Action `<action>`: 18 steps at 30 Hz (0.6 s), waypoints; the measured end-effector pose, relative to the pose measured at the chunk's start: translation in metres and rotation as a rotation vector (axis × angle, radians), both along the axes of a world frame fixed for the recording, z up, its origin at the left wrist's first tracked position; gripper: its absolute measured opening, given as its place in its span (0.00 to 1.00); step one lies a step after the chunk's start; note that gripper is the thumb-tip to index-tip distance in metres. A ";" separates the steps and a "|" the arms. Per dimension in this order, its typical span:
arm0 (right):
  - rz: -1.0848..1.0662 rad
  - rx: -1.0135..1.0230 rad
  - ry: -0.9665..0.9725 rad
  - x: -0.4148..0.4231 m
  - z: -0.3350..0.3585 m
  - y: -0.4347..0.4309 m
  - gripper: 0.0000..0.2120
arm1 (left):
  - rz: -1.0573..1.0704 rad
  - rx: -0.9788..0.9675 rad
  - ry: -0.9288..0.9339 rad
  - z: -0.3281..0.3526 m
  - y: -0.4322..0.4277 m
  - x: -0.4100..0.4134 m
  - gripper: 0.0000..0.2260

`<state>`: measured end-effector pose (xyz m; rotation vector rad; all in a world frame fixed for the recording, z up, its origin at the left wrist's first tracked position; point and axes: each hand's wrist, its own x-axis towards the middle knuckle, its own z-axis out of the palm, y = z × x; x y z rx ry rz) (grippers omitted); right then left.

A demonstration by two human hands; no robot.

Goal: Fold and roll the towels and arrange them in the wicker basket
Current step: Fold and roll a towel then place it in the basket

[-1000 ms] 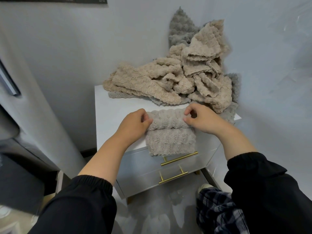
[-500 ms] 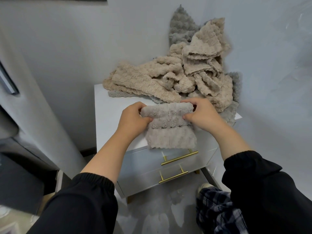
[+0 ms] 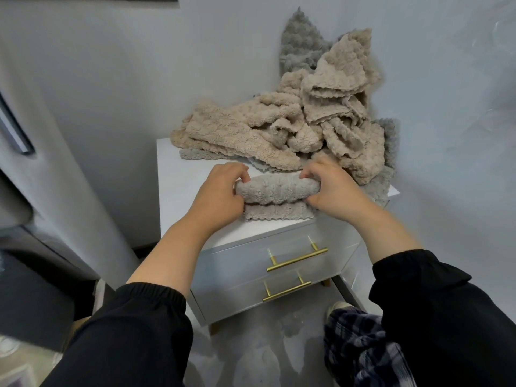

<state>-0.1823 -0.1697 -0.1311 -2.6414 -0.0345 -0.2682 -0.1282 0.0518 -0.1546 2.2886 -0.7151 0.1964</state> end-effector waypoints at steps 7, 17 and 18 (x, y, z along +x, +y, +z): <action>0.063 0.122 0.082 -0.009 0.006 -0.004 0.13 | -0.038 0.043 0.045 0.005 -0.003 -0.007 0.11; 0.030 0.245 0.264 -0.005 -0.004 -0.016 0.21 | -0.018 0.037 0.293 0.005 -0.007 -0.010 0.16; 0.038 0.230 0.280 -0.005 -0.004 -0.016 0.25 | -0.015 0.043 0.328 0.006 -0.008 -0.010 0.19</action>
